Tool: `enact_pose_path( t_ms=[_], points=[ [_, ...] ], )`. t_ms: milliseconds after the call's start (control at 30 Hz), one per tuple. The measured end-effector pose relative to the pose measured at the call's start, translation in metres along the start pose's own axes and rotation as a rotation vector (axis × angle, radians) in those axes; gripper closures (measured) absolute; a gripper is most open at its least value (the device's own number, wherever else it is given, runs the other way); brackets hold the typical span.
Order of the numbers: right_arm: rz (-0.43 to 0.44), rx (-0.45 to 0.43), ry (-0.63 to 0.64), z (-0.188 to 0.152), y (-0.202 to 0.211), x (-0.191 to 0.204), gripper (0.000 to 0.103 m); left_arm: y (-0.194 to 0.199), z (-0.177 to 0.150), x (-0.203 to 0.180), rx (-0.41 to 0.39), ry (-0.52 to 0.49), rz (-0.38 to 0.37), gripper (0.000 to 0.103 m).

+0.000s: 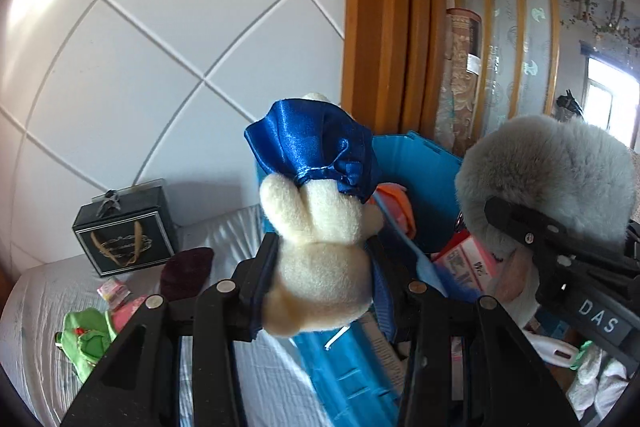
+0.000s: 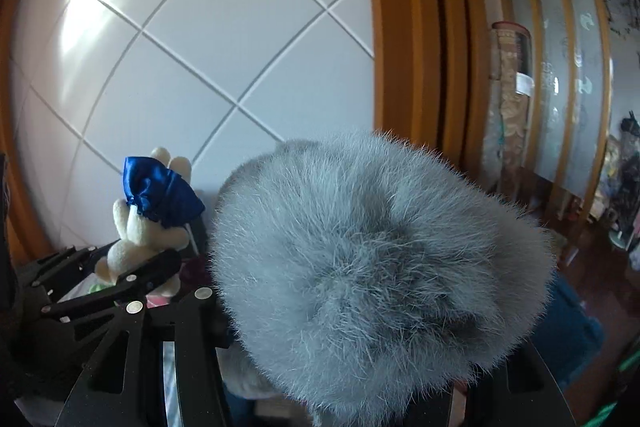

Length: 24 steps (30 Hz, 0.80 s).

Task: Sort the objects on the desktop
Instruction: 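Carry the bunny with the left tool while the right tool carries the grey plush into the crate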

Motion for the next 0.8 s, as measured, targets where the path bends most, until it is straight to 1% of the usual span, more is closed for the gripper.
enact_pose_path(
  t_ms=[100,167,233,267,367,500,667,767,800],
  points=[
    [-0.067,0.032,0.025,-0.012,-0.010,-0.039,0.049,-0.019,-0.006,-0.043,0.044,-0.027,-0.023,0.061],
    [-0.088,0.067,0.040,-0.019,-0.017,-0.058,0.049,-0.033,-0.014,-0.060,0.094,-0.041,-0.029,0.061],
    [-0.103,0.112,0.055,-0.033,-0.026,-0.079,0.049,-0.045,-0.025,-0.074,0.157,-0.048,-0.035,0.060],
    [-0.105,0.132,0.063,-0.040,-0.039,-0.085,0.049,-0.050,-0.030,-0.080,0.187,-0.045,-0.036,0.060],
    [-0.102,0.193,0.085,-0.063,-0.053,-0.103,0.049,-0.060,-0.043,-0.094,0.250,-0.042,-0.029,0.060],
    [-0.120,0.242,0.117,-0.086,-0.061,-0.114,0.049,-0.066,-0.053,-0.103,0.299,-0.055,-0.009,0.060],
    [-0.110,0.275,0.116,-0.105,-0.071,-0.127,0.047,-0.068,-0.058,-0.106,0.317,-0.045,0.009,0.057],
    [-0.102,0.284,0.109,-0.113,-0.073,-0.132,0.046,-0.070,-0.061,-0.108,0.335,-0.052,0.035,0.055],
    [-0.091,0.273,0.099,-0.111,-0.071,-0.134,0.045,-0.069,-0.061,-0.107,0.327,-0.050,0.048,0.051]
  ],
)
Point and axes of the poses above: each gripper's, at about its wrist camera, not at the fingertips, and y roughly against the way its jaws point, x to its left, z to its top, the point moved 4 cm from there along -y, roughly the way its jaws point, and after that the axes turned 6 degrees about -x, right-handed, at the moved point
